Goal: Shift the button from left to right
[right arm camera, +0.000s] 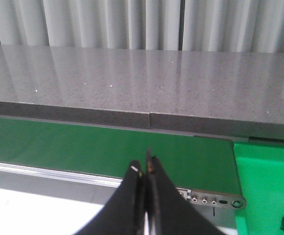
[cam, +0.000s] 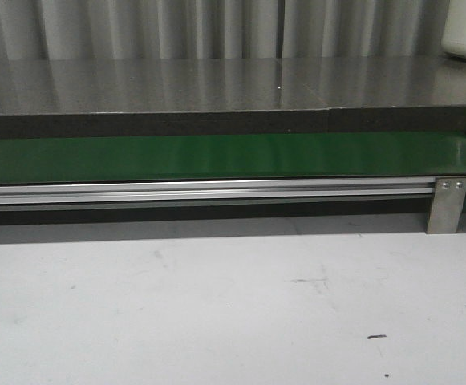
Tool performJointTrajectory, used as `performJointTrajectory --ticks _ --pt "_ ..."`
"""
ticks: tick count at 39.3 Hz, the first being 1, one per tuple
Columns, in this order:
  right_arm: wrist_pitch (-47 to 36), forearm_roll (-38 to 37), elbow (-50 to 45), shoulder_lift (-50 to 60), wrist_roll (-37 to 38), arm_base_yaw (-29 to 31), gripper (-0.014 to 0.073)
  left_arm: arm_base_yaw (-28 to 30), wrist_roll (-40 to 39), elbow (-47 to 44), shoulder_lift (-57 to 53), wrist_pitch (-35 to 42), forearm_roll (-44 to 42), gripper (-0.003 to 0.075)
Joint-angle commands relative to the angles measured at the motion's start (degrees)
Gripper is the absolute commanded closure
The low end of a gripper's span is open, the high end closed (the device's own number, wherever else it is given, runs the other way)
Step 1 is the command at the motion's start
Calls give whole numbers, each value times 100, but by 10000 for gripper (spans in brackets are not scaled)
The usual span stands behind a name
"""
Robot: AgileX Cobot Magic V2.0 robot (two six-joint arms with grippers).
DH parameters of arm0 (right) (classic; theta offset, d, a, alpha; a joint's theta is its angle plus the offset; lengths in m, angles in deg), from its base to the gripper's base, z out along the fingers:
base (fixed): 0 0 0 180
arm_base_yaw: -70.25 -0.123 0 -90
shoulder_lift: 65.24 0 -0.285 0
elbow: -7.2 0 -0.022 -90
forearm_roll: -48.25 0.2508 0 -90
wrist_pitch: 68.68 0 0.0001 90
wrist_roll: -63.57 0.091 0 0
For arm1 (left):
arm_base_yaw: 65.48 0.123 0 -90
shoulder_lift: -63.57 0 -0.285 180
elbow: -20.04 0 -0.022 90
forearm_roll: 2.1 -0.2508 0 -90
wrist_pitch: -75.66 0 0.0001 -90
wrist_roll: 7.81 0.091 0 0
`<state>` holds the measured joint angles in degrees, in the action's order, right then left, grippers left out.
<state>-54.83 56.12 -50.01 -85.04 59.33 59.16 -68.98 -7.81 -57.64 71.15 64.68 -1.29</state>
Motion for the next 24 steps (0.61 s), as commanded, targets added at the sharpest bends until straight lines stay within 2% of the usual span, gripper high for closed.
performJointTrajectory --ticks 1,3,24 --pt "-510 -17 145 -41 -34 -13 662 -7 -394 -183 -118 826 -81 741" --pt "-510 -17 145 -41 -34 -13 662 -7 -394 -154 -118 570 -32 741" --pt "-511 -17 145 -41 -34 -13 662 -7 -394 -169 -108 570 -31 741"
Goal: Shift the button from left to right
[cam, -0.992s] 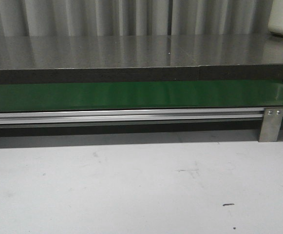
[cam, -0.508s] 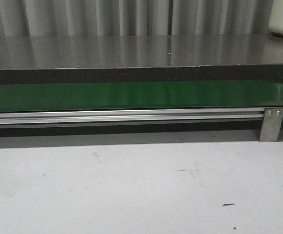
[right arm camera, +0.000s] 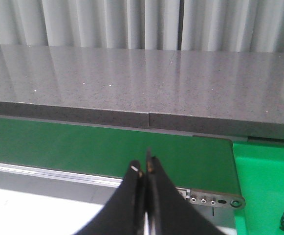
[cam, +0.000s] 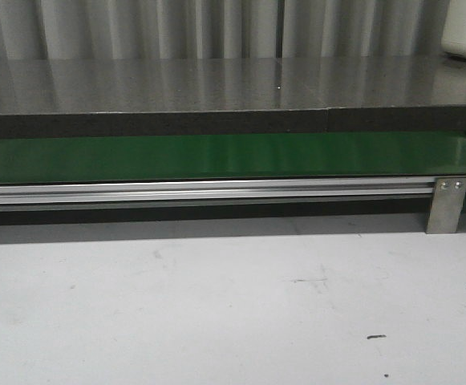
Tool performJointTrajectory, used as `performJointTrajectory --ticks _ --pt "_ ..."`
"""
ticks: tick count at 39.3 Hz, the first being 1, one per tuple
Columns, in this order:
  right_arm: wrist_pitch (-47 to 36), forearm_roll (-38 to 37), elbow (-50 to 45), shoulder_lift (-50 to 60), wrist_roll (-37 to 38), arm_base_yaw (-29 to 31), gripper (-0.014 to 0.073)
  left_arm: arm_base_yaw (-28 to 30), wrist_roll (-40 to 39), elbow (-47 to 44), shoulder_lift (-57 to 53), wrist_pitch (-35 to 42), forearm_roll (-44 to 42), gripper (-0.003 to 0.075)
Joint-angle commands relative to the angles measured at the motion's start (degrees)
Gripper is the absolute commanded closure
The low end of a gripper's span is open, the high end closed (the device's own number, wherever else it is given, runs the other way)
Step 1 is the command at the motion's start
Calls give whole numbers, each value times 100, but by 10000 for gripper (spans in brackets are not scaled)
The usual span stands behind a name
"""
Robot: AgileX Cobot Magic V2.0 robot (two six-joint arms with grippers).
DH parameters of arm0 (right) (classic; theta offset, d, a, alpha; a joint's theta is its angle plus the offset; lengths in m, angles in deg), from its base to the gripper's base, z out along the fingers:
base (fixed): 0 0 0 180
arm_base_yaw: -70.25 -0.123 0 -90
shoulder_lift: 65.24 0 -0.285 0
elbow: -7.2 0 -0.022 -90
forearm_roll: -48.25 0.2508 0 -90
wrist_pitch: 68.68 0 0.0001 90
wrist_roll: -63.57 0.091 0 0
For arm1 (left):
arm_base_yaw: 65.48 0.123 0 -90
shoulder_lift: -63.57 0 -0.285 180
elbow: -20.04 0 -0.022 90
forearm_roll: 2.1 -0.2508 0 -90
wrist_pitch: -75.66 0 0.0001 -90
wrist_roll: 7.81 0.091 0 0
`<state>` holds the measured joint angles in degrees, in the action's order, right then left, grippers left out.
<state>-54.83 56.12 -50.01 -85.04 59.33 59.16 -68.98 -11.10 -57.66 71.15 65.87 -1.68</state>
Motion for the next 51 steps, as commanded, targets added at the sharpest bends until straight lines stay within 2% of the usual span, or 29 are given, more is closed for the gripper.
performJointTrajectory --ticks 1,23,42,51 --pt "-511 -17 145 -41 -34 -13 662 -7 -66 -167 -108 451 8 741" --pt "-564 -25 77 -19 -34 -13 662 -7 -66 -167 -108 451 8 741" --pt "-758 -45 -1985 1181 -30 1009 662 -7 -66 -167 -108 451 8 741" --pt "-510 -45 -2107 1357 -30 1016 662 -7 -66 -167 -108 451 8 741"
